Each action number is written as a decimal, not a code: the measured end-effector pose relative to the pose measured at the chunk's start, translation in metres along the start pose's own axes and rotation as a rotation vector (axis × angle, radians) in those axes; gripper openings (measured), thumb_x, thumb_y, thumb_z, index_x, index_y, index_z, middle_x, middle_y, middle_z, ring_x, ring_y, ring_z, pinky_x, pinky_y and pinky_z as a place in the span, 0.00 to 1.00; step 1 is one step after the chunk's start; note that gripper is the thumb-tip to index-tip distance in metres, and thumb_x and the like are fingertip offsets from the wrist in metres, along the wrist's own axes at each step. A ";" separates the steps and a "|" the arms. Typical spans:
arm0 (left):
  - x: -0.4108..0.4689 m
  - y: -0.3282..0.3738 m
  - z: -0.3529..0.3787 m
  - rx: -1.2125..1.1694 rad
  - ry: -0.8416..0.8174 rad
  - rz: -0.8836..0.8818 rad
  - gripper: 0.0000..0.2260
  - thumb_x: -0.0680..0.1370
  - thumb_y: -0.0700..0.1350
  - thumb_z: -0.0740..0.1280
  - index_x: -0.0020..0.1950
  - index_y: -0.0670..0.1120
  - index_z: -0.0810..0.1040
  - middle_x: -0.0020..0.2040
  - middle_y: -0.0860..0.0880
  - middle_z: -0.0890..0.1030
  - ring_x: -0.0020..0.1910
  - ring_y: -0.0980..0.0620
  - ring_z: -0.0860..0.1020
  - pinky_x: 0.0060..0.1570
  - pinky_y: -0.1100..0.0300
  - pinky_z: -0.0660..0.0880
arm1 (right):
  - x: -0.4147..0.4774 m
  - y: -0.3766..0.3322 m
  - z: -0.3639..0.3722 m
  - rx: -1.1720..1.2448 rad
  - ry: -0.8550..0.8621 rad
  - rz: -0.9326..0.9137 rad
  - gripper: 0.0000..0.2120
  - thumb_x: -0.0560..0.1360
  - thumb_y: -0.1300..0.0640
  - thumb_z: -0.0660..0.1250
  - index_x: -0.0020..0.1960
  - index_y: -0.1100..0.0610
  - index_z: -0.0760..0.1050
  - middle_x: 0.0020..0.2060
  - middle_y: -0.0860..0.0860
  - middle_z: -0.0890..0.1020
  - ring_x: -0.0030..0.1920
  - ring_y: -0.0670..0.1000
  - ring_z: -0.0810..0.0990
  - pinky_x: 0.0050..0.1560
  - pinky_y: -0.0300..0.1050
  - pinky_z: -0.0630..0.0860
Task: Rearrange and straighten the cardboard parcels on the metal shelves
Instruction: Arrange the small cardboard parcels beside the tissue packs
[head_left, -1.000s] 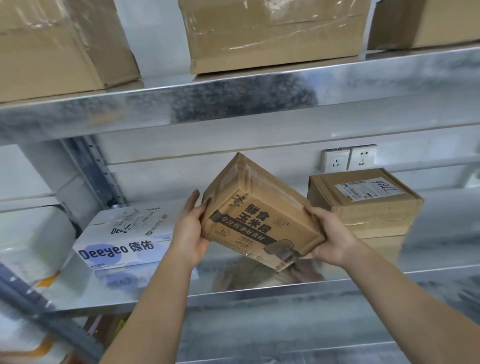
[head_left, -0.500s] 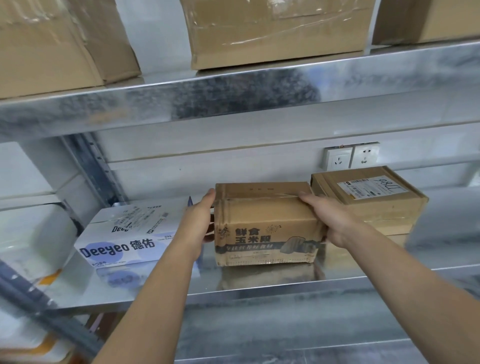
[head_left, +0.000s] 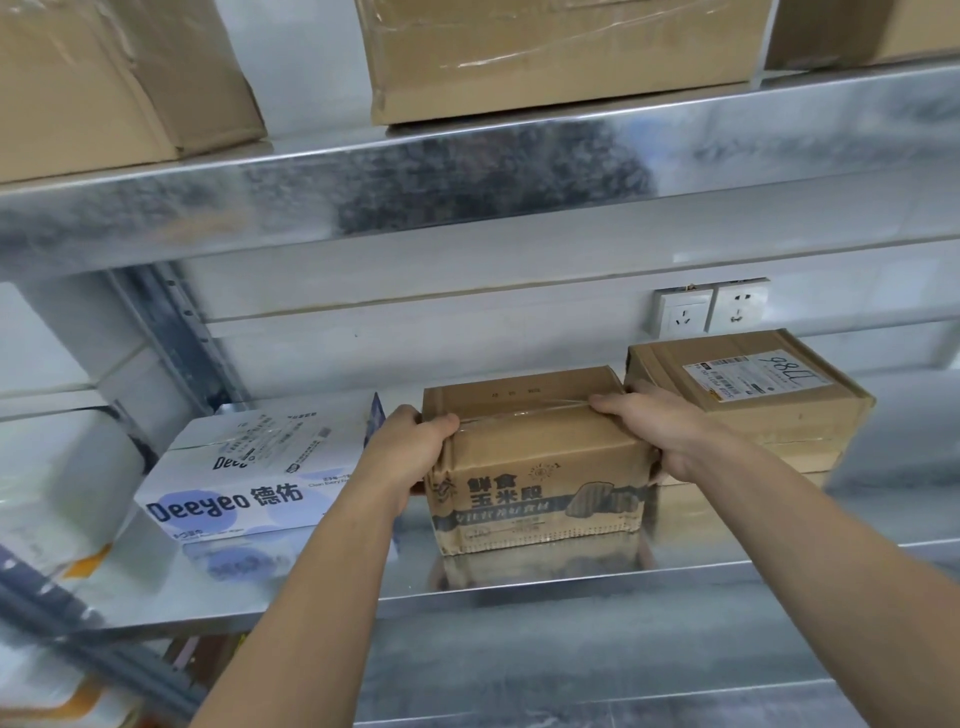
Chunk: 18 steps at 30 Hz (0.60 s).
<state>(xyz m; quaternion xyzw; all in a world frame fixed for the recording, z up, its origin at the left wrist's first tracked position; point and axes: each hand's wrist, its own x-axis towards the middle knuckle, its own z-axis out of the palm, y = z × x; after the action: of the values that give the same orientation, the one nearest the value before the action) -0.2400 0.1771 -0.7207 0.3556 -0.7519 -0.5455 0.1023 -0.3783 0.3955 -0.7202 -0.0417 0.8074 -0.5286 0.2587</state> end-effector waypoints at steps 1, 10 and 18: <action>0.002 0.000 0.000 0.010 0.000 0.004 0.12 0.78 0.54 0.69 0.55 0.47 0.75 0.52 0.44 0.82 0.51 0.44 0.82 0.57 0.41 0.80 | 0.000 -0.001 -0.001 -0.015 -0.004 -0.003 0.21 0.79 0.46 0.69 0.68 0.52 0.70 0.57 0.57 0.79 0.53 0.62 0.80 0.45 0.60 0.81; 0.010 -0.002 0.002 0.143 0.037 0.052 0.09 0.80 0.51 0.67 0.53 0.47 0.74 0.50 0.45 0.80 0.48 0.47 0.80 0.42 0.54 0.77 | 0.002 -0.003 0.000 -0.078 -0.009 -0.042 0.19 0.81 0.49 0.67 0.69 0.53 0.69 0.55 0.57 0.80 0.47 0.58 0.80 0.36 0.49 0.78; 0.015 -0.002 0.003 0.179 0.038 0.059 0.08 0.80 0.51 0.67 0.54 0.47 0.75 0.51 0.46 0.80 0.49 0.47 0.80 0.43 0.53 0.77 | 0.004 -0.006 0.000 -0.094 -0.013 -0.041 0.17 0.82 0.50 0.66 0.67 0.53 0.69 0.55 0.57 0.80 0.46 0.58 0.81 0.33 0.47 0.78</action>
<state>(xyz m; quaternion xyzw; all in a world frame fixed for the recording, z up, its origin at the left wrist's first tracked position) -0.2517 0.1687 -0.7274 0.3512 -0.8057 -0.4662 0.1005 -0.3832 0.3913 -0.7163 -0.0737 0.8286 -0.4952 0.2506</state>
